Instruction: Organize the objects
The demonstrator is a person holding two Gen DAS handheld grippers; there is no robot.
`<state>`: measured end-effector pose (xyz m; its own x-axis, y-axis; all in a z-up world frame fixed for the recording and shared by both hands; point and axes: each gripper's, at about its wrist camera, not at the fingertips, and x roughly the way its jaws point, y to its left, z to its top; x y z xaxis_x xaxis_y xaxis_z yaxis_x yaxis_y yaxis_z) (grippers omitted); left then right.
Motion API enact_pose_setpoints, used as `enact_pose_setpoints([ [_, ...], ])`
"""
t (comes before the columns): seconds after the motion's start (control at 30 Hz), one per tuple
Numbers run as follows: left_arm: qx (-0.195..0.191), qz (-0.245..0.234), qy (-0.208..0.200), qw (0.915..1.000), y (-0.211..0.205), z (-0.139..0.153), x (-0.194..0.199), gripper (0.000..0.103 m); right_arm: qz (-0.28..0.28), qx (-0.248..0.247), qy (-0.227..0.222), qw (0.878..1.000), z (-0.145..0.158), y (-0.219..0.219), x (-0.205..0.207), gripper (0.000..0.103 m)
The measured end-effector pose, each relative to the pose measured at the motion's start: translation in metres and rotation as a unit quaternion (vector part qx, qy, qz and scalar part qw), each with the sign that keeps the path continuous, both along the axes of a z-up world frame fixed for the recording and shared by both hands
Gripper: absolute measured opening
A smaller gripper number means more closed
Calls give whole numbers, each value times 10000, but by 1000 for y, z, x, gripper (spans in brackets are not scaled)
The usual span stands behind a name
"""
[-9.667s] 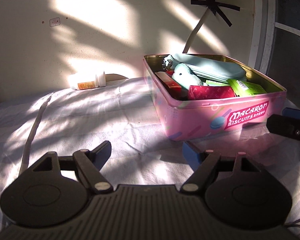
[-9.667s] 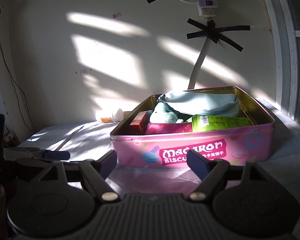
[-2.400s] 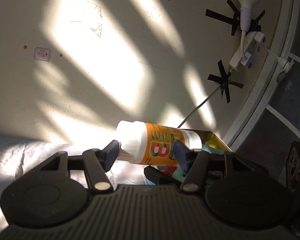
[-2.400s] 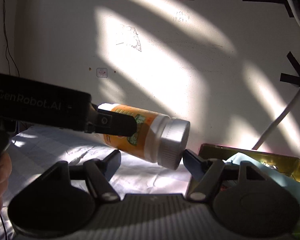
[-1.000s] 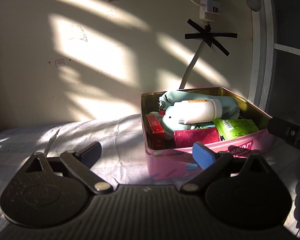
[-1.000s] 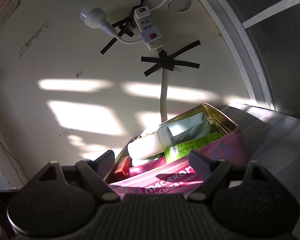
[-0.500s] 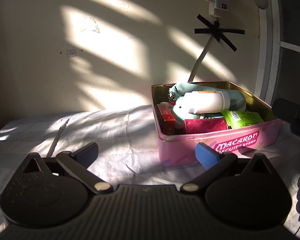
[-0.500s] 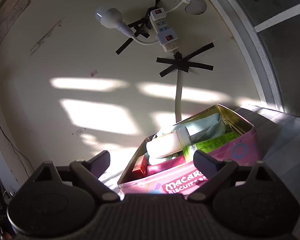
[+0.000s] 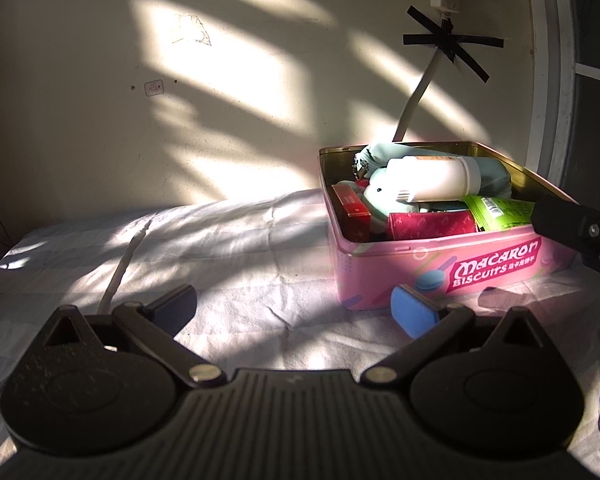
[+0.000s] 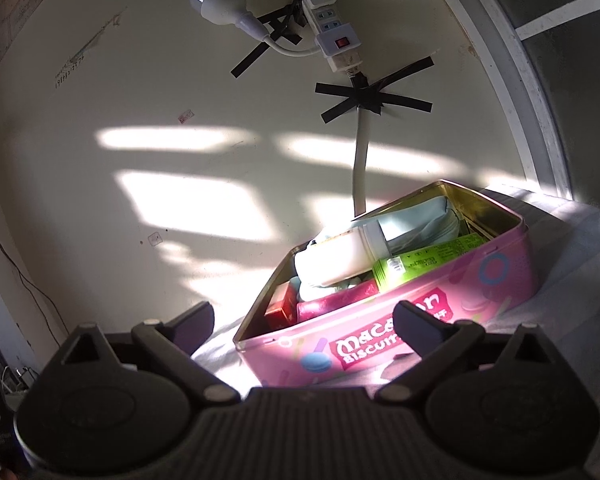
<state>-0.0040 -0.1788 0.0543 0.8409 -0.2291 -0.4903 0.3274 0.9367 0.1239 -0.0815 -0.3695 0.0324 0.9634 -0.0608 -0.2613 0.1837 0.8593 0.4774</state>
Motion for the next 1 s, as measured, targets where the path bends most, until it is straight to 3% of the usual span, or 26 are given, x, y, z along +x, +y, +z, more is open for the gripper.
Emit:
enact_pose_setpoints([
  [0.53,39,-210,546,9983,-1,-28,2,103,-50,54,158,9998,-9,-1,8,102],
  [1.0,153,-232,785,9965,-5,-47,1,103,-51,-89,297,9995,-17,1,10,103],
])
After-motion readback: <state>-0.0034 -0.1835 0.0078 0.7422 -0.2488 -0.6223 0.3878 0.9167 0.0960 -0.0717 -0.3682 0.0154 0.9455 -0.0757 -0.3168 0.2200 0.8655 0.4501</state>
